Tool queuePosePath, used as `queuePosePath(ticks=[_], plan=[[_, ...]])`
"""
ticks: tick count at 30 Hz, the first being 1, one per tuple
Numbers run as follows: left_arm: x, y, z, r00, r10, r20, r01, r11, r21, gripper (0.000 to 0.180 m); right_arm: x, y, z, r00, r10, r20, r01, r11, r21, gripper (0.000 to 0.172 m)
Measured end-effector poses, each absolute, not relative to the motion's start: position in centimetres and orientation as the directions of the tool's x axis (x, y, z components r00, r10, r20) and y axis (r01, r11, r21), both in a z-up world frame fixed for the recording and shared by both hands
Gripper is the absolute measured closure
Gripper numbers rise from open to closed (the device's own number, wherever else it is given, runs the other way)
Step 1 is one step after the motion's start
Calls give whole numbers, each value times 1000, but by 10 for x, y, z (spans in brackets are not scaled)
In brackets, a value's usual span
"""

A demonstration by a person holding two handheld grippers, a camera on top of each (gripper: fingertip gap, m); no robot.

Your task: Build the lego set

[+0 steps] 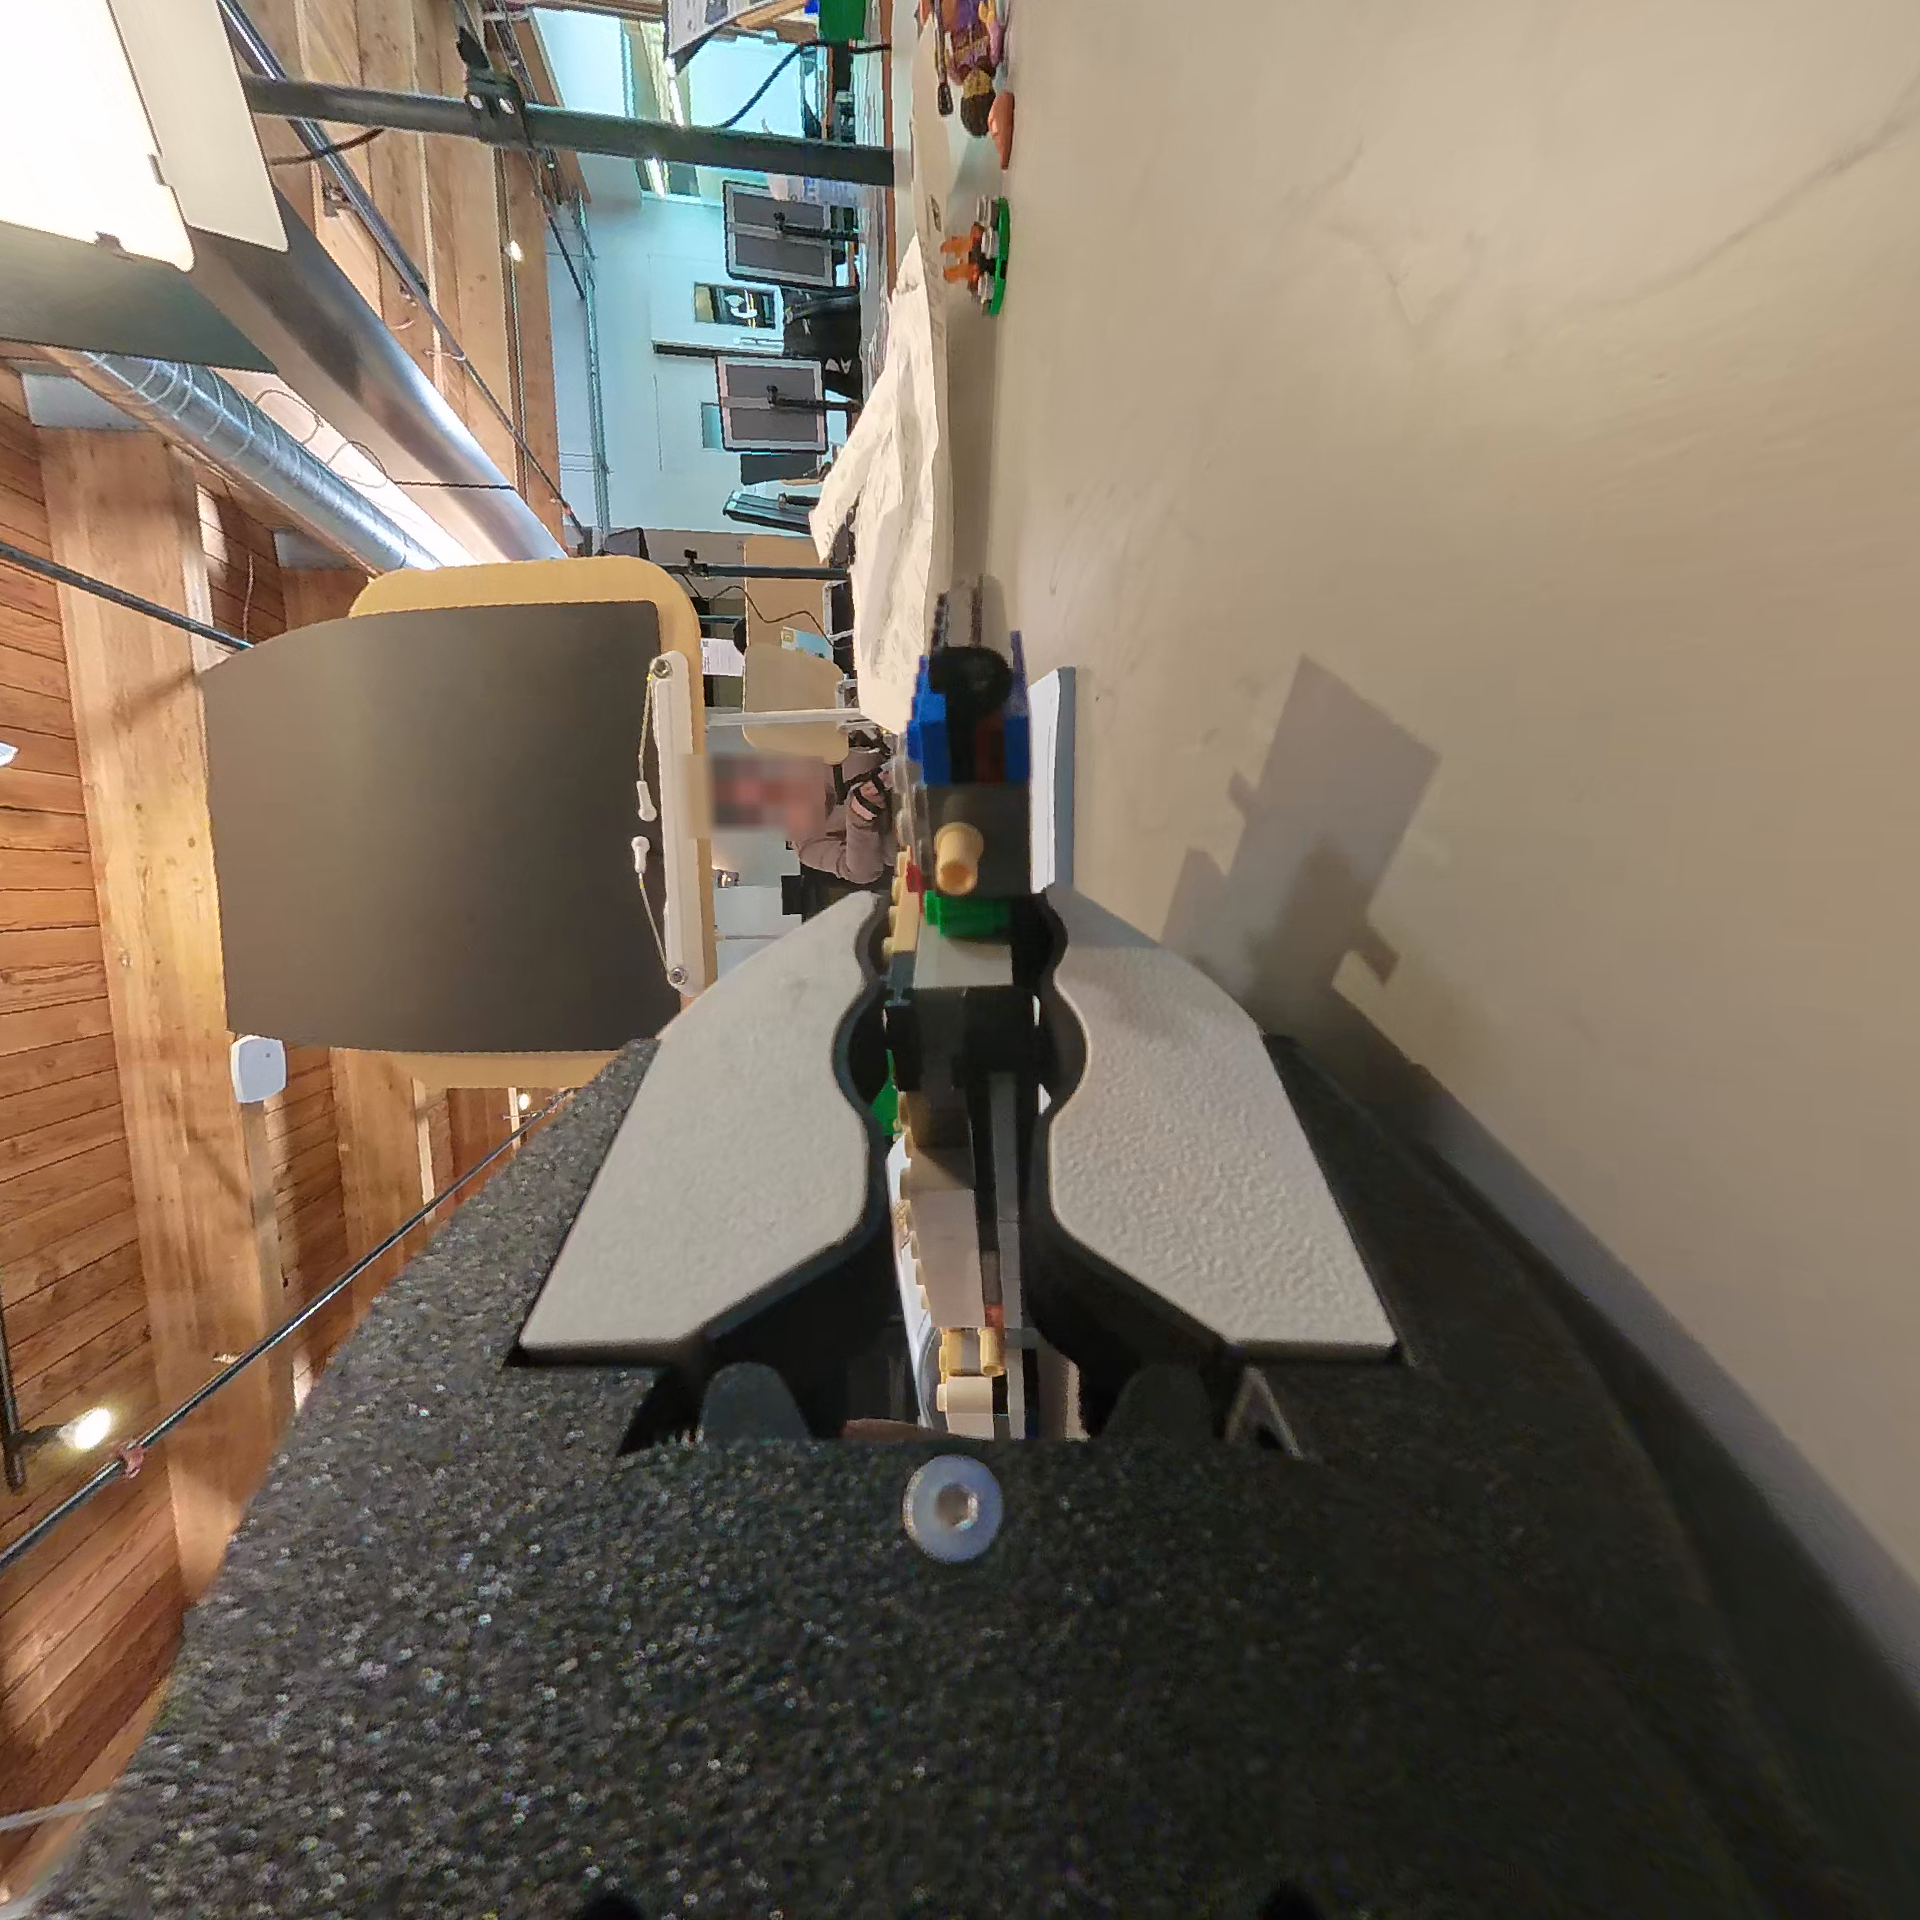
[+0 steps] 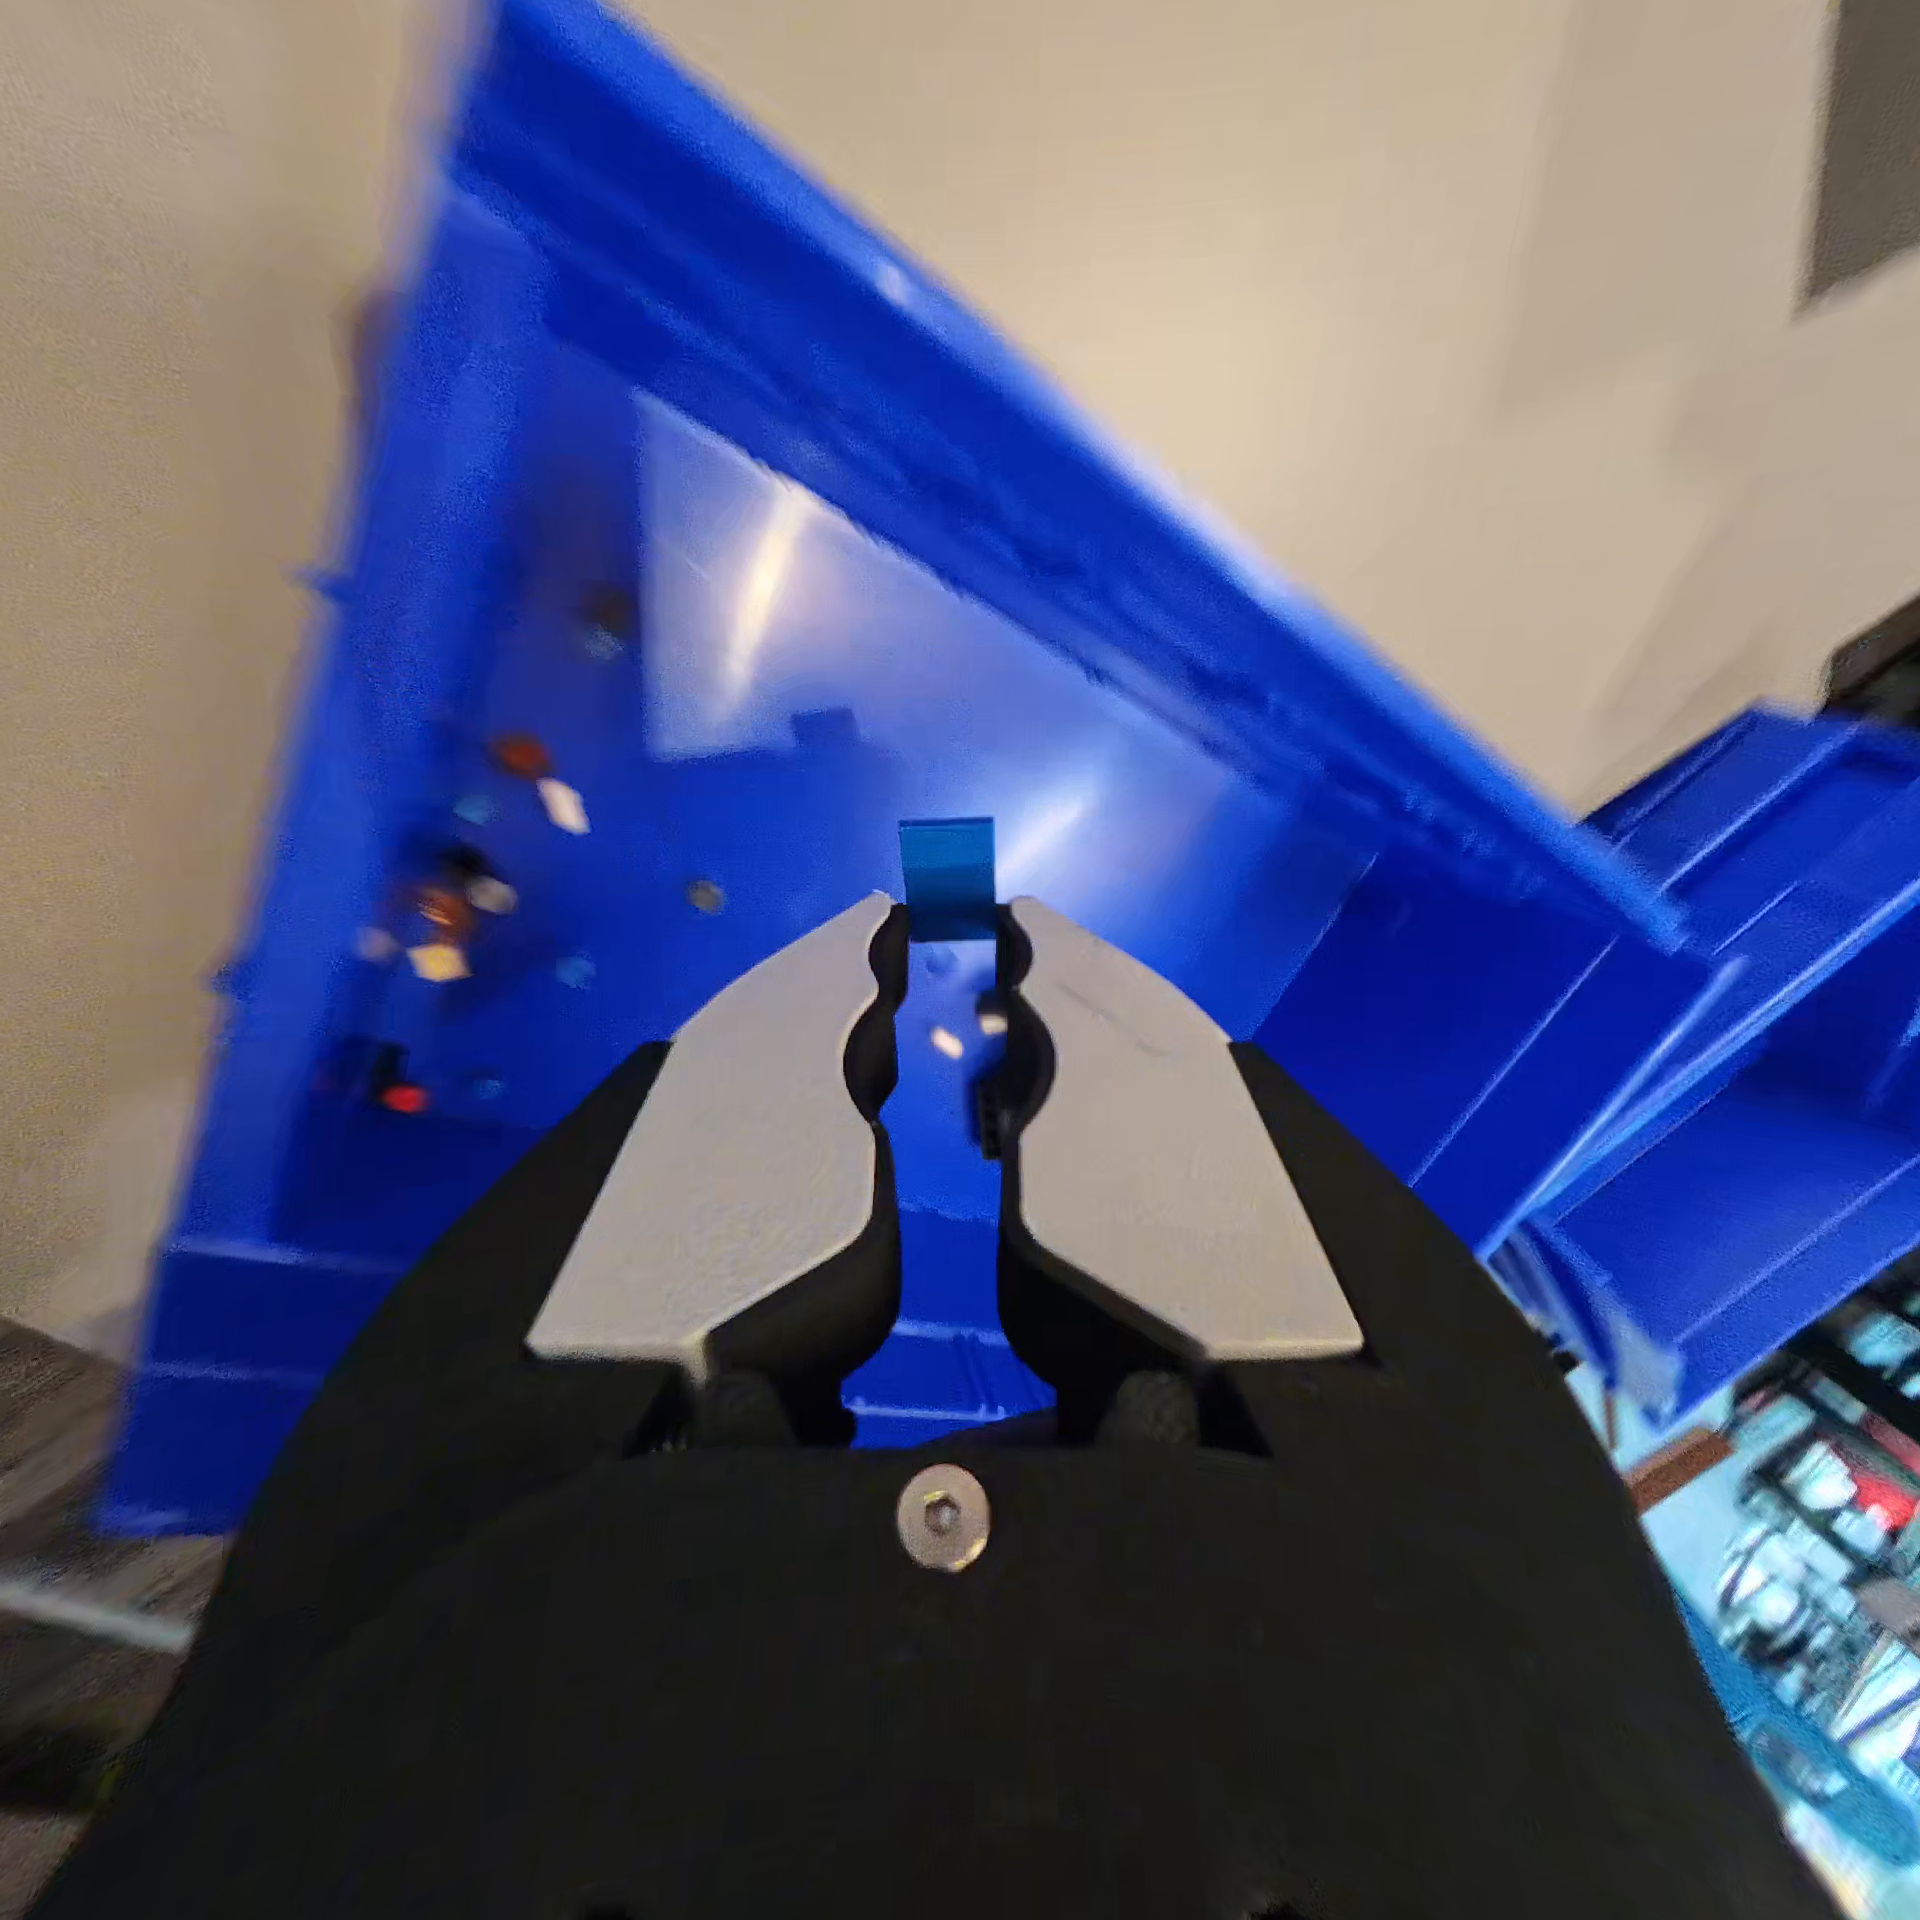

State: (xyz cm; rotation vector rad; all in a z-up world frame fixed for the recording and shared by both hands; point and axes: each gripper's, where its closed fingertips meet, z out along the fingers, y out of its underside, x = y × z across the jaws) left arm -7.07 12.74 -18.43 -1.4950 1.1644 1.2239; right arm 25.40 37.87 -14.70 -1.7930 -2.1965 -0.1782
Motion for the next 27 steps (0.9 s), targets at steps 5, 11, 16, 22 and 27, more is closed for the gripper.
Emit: queuePosePath(ticks=[5,11,16,22,27], plan=[[-65,117,-178,52,-107,-993,-984,-177,-33,156,165,262,-116,-396,849,349,837,490,-243,156],[-66,105,-172,15,-62,-998,-976,-216,-1,156,66,132,-115,-510,825,243,692,562,-452,156],[-69,103,-169,-11,-37,-999,-969,-247,20,156,12,98,-133,-517,850,102,731,500,-464,156],[-71,102,-169,-16,-27,-1000,-966,-259,22,156,-24,96,-152,-463,886,21,809,432,-398,156],[-71,101,-167,-9,-13,-1000,-962,-272,12,156,-32,93,-158,-436,898,-56,849,390,-357,156]])
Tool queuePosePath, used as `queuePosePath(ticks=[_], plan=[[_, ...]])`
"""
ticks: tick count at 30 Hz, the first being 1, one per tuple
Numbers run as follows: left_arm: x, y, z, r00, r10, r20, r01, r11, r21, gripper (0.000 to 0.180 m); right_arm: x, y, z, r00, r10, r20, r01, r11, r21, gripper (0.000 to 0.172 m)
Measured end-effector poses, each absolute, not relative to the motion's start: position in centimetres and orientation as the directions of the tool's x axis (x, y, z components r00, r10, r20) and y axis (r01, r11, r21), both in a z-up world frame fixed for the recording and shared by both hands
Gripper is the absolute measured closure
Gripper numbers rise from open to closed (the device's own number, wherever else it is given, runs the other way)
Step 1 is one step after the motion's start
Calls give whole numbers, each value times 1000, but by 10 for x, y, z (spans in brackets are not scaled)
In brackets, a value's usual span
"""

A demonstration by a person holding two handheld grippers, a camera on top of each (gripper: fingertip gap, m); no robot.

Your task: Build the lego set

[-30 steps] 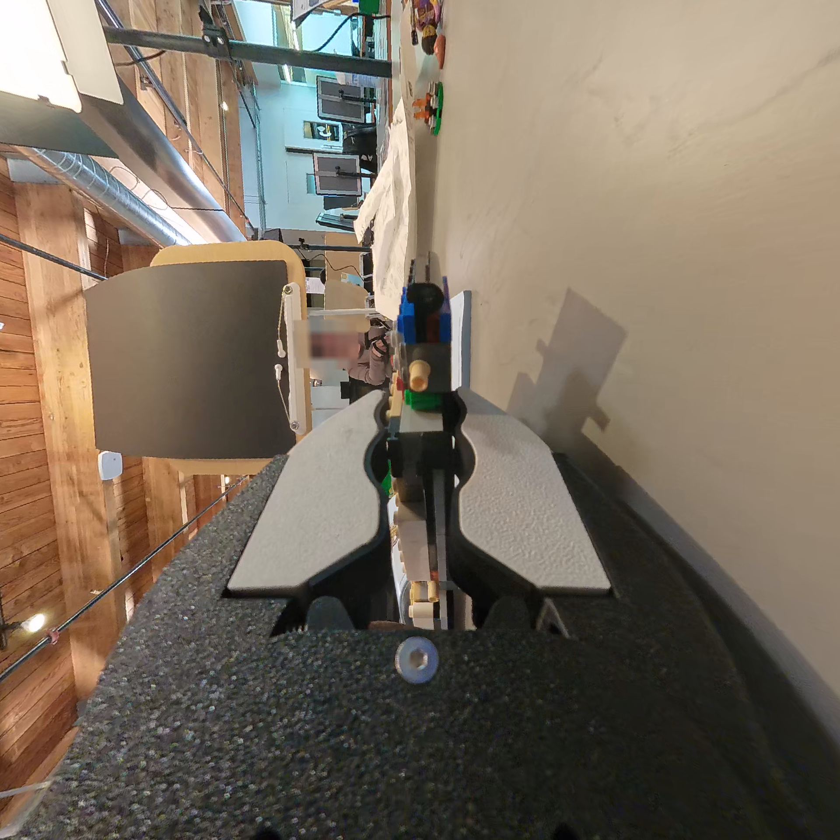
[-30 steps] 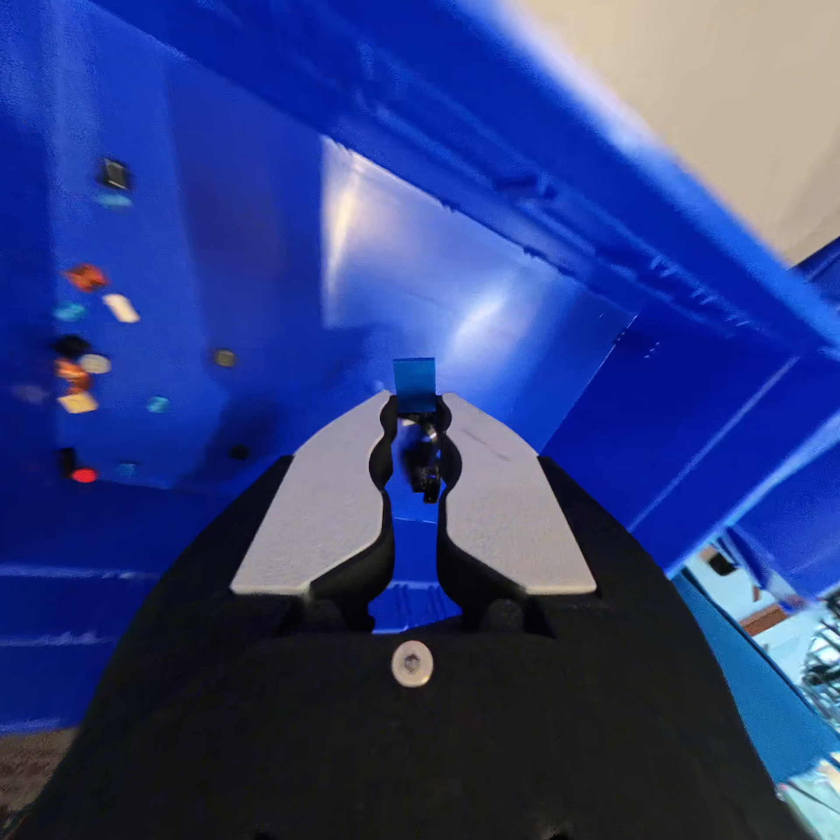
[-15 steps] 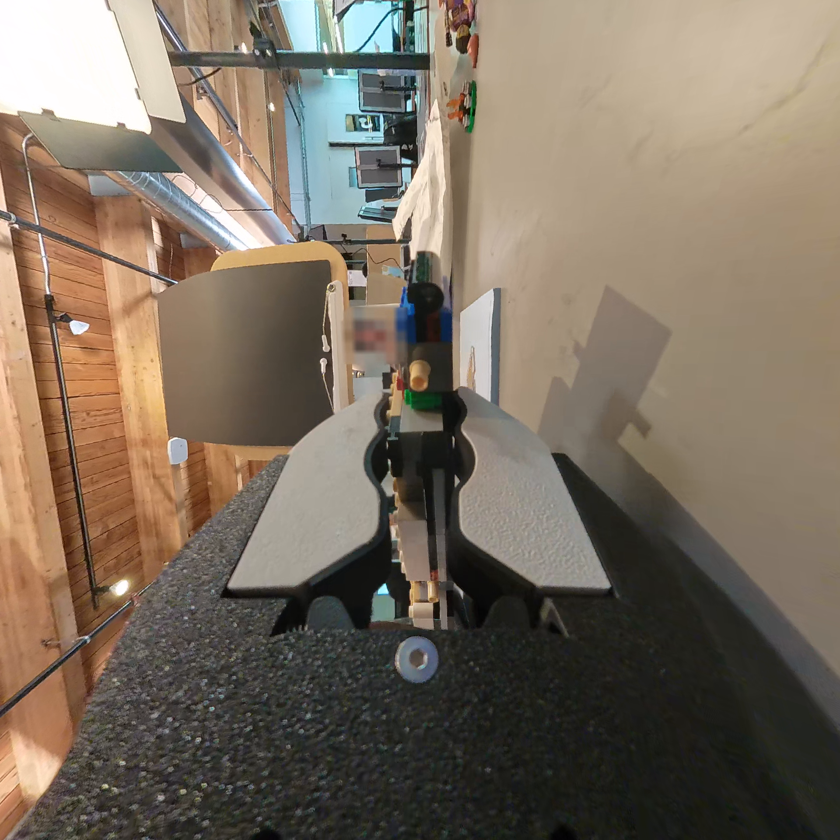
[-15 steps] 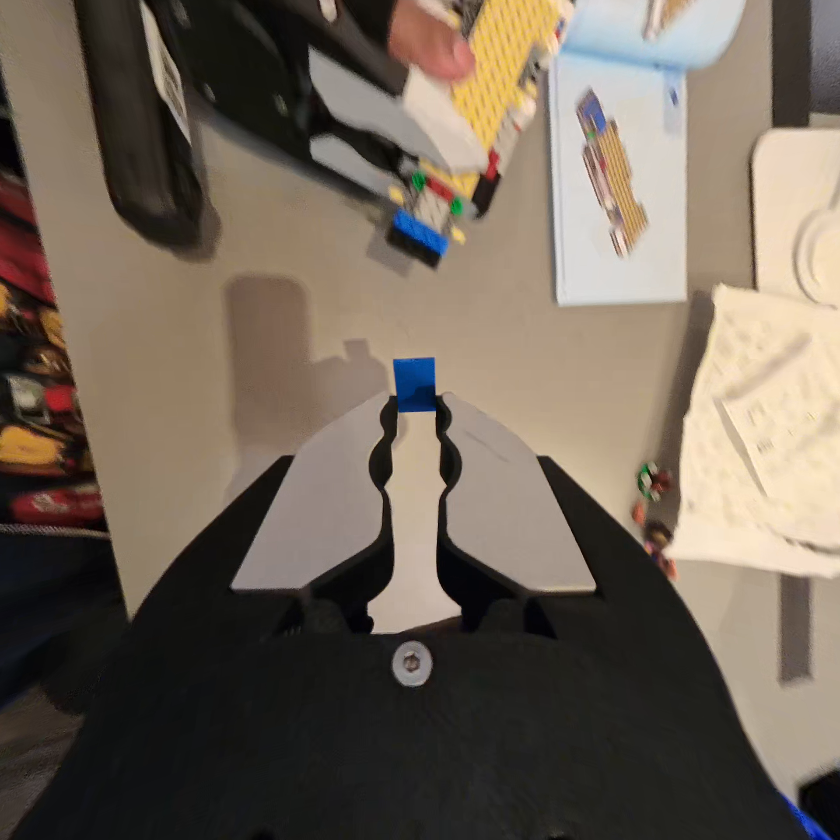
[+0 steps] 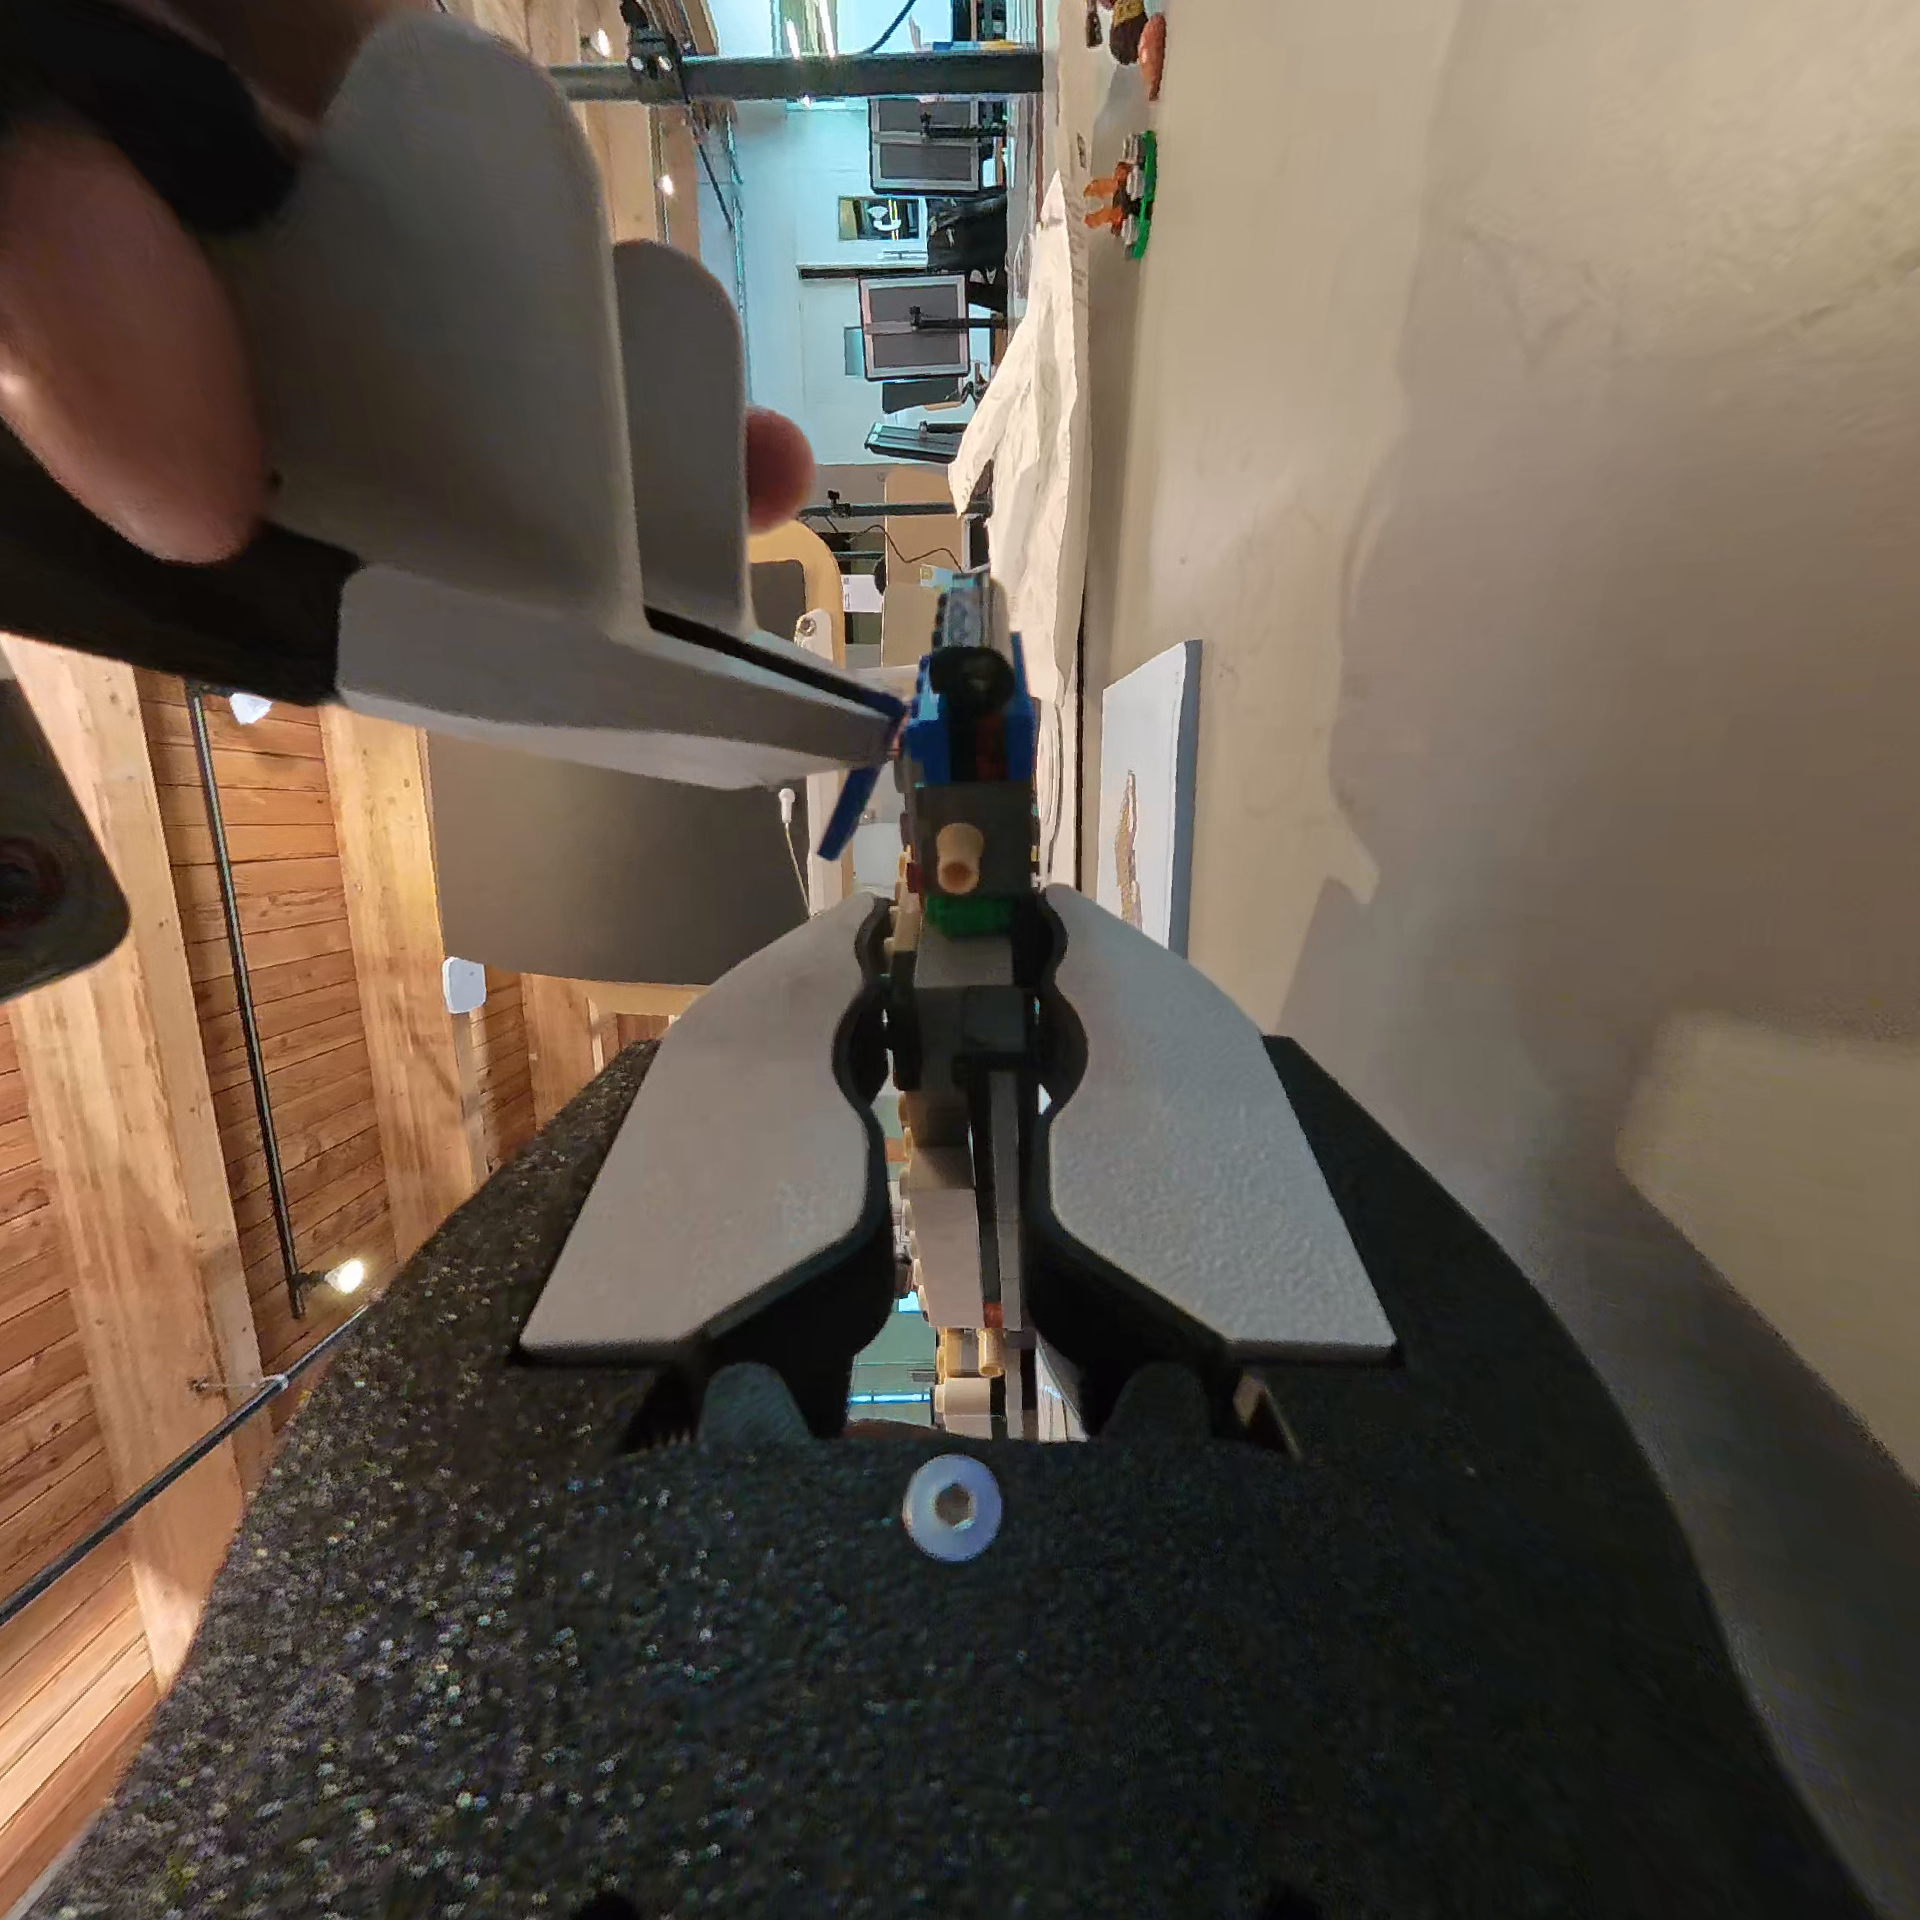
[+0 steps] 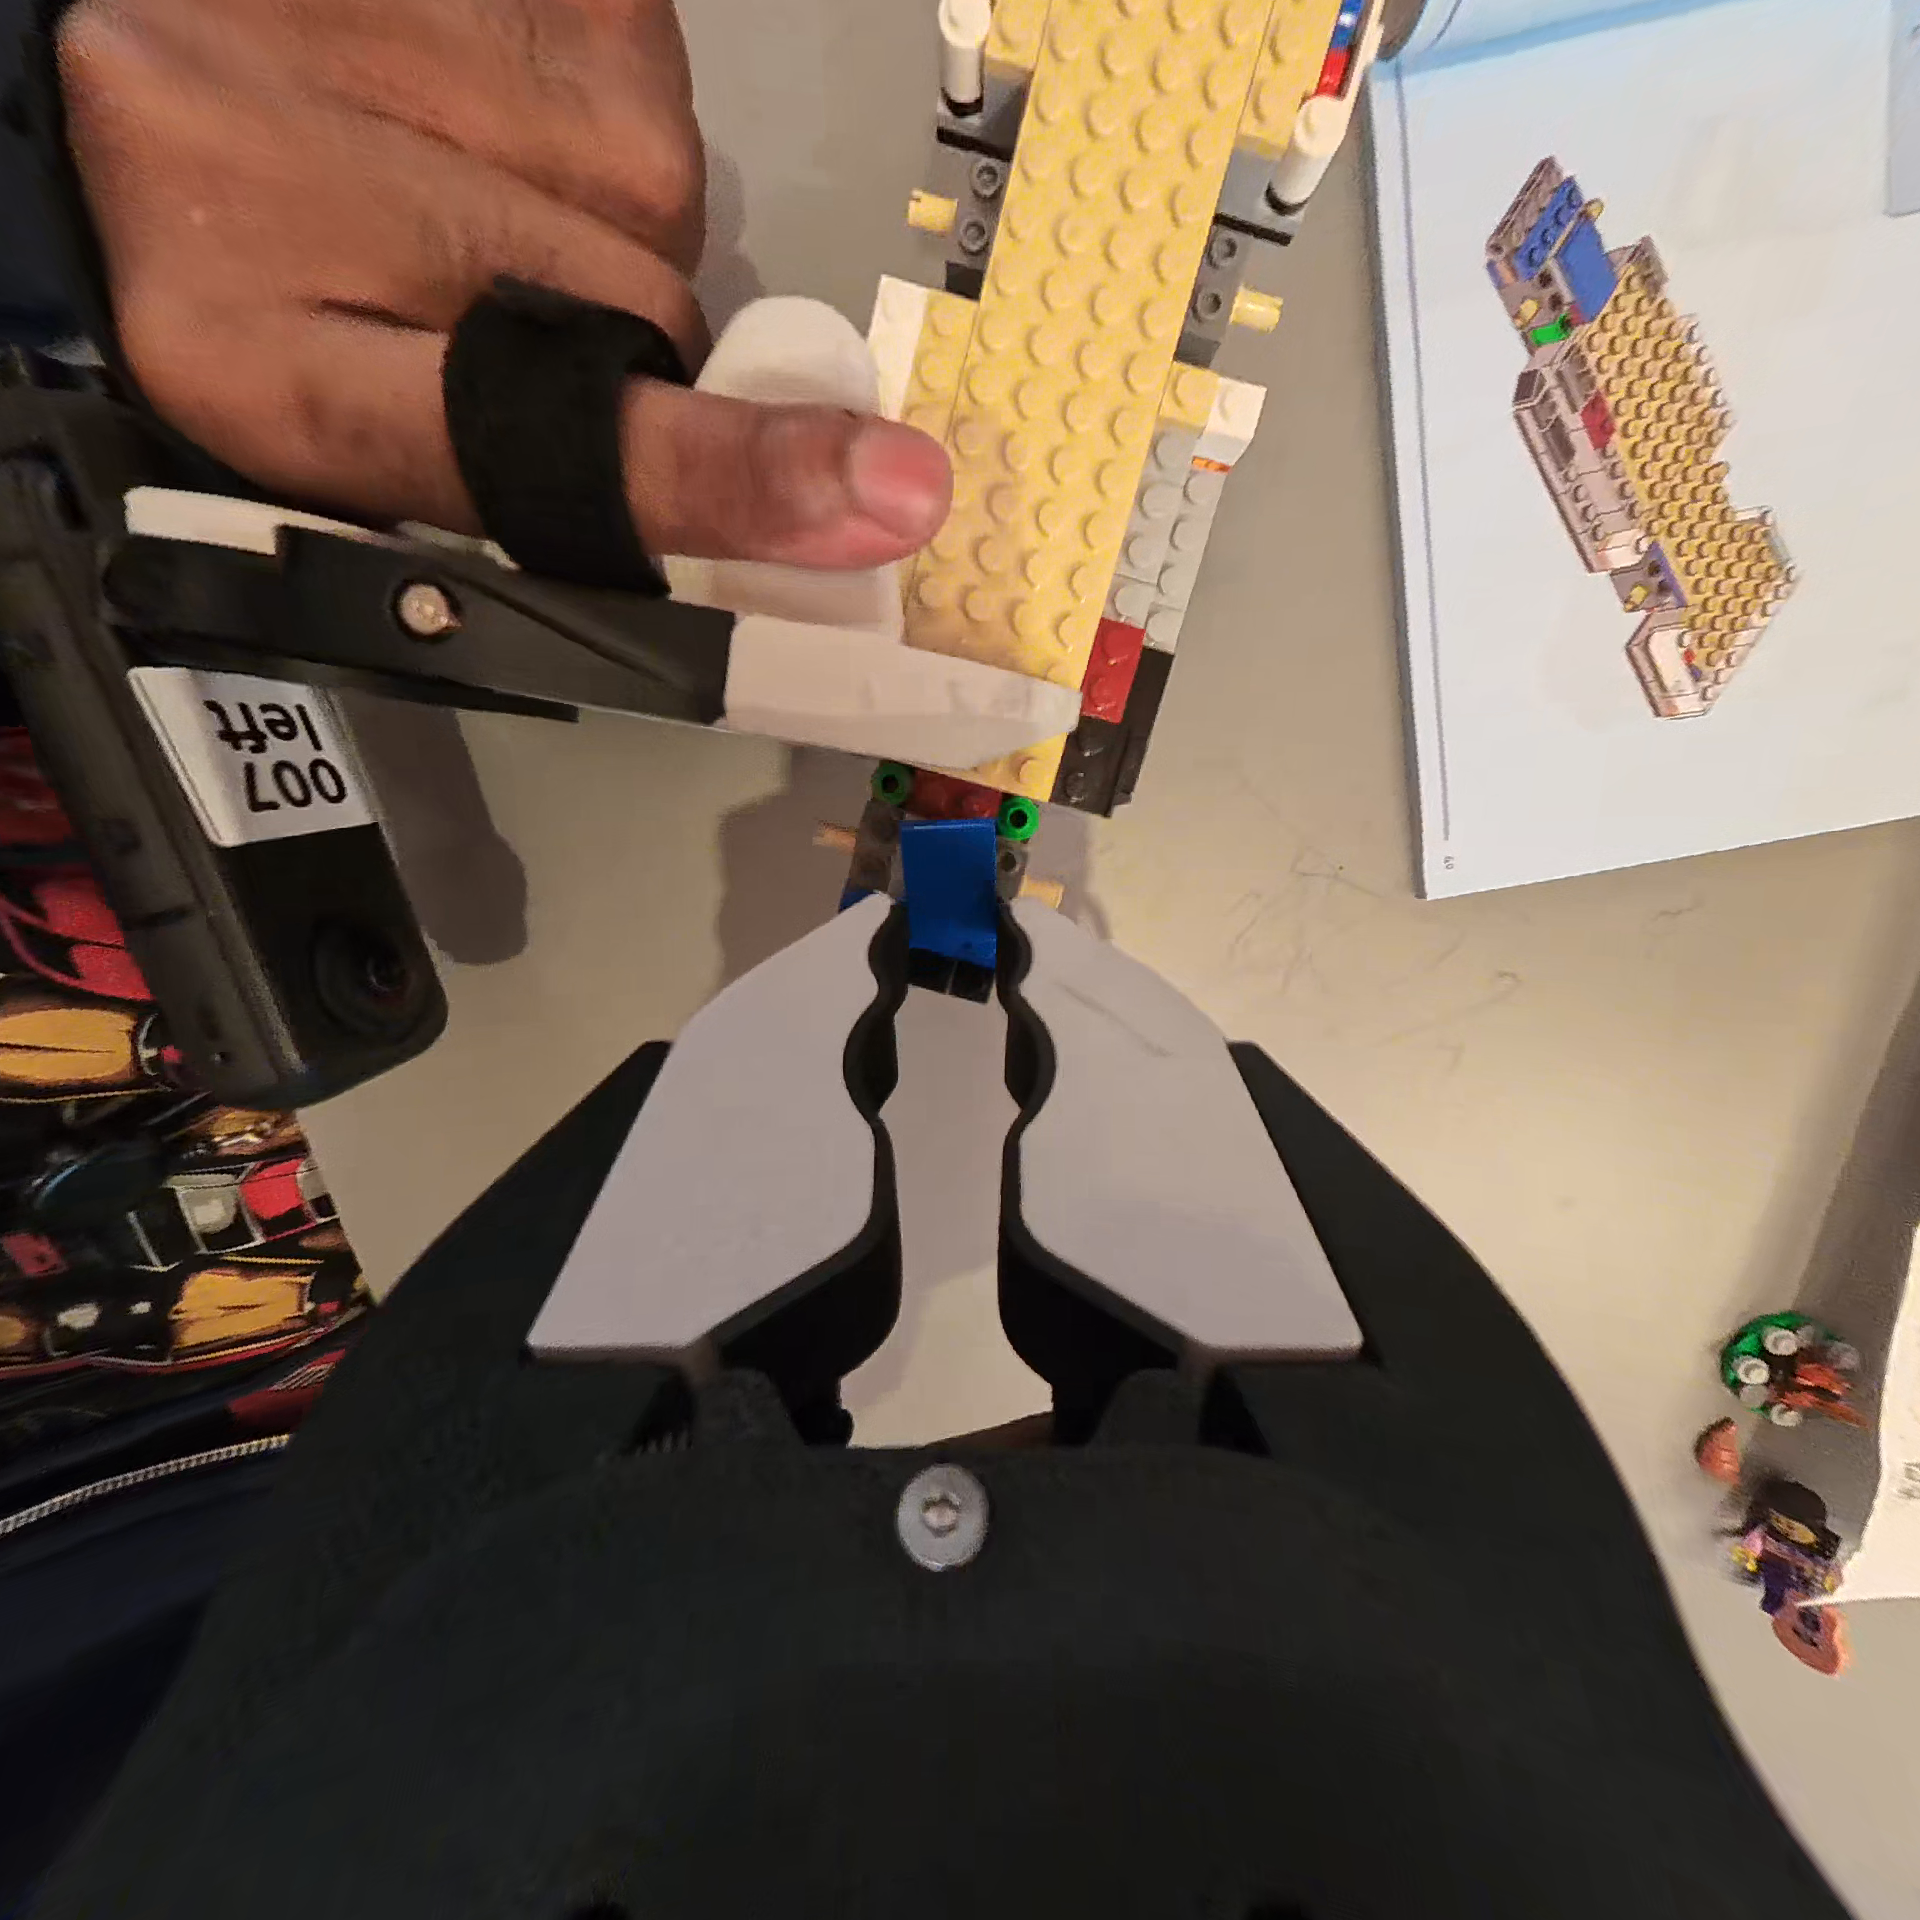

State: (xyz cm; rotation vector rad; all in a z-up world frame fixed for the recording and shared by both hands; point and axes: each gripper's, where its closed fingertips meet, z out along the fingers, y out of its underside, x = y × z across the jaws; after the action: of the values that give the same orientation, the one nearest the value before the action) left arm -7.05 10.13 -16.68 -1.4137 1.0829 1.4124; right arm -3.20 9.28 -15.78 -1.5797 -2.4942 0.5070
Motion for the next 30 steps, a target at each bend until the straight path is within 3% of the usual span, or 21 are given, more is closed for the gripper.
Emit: queuePosePath(ticks=[12,22,25,30], plan=[[-73,105,-168,0,-17,-1000,-959,-283,5,156,-37,90,-156,-398,916,-44,870,362,-335,156],[-72,106,-167,26,-14,-1000,-961,-277,-21,156,-41,88,-143,-402,915,-29,837,354,-418,148],[-73,106,-166,36,-13,-999,-961,-276,-31,156,-38,90,-129,-497,867,27,743,441,-504,144],[-74,106,-163,50,-10,-999,-962,-268,-45,156,-19,106,-128,-677,589,442,373,792,-483,121]])
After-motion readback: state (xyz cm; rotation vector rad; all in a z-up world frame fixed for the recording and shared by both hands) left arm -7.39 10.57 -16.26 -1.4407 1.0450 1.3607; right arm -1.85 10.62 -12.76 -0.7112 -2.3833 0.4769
